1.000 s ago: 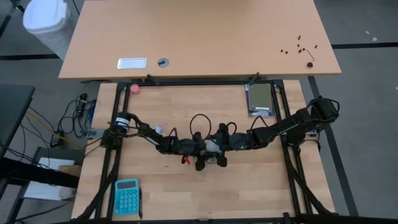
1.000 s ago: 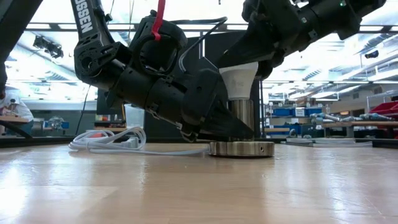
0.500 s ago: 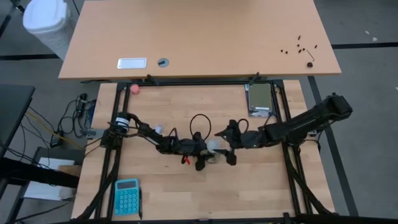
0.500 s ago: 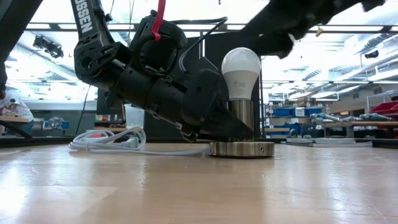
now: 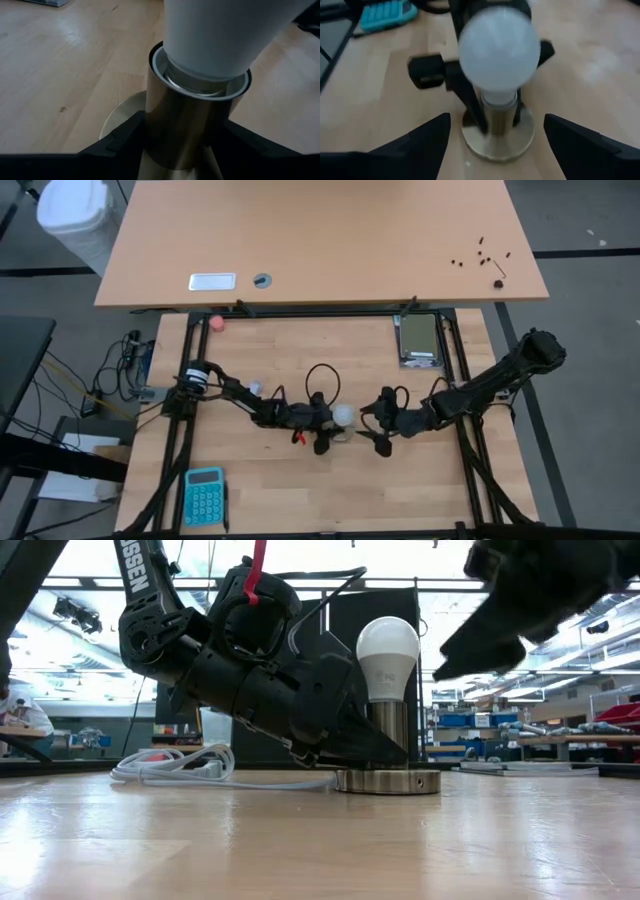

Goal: Screw lightbulb
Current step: Insert the lightbulb into the lamp holder

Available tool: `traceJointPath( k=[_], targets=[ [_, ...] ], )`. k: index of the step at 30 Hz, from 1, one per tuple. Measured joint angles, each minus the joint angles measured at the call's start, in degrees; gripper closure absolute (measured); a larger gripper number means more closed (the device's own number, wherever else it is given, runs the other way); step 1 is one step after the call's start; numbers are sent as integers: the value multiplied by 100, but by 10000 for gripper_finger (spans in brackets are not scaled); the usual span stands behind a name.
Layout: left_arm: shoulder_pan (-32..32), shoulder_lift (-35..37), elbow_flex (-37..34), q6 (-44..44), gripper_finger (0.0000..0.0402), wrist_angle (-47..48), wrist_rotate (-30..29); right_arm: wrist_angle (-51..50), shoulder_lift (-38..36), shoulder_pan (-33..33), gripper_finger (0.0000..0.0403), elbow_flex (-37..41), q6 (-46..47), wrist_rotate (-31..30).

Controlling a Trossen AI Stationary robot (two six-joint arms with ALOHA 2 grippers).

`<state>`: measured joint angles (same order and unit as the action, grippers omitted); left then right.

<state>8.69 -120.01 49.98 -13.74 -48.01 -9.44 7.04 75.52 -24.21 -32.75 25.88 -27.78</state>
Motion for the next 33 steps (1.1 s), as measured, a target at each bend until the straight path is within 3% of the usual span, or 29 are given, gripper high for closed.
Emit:
traceJointPath(
  k=[4,7,16,33],
  targets=[
    [2,0,0,-41,189,-2,-144,1542,562,45,74,344,-250,-93],
    [2,0,-2,-153,189,-1,-273,1993,1088,212,74,343,-235,-156],
    [2,0,-2,-511,189,40,-878,2112,1820,336,74,-285,-445,-448],
    [-15,3,0,-959,189,131,-1540,1845,1663,-28,87,-310,-217,-583]
  ],
)
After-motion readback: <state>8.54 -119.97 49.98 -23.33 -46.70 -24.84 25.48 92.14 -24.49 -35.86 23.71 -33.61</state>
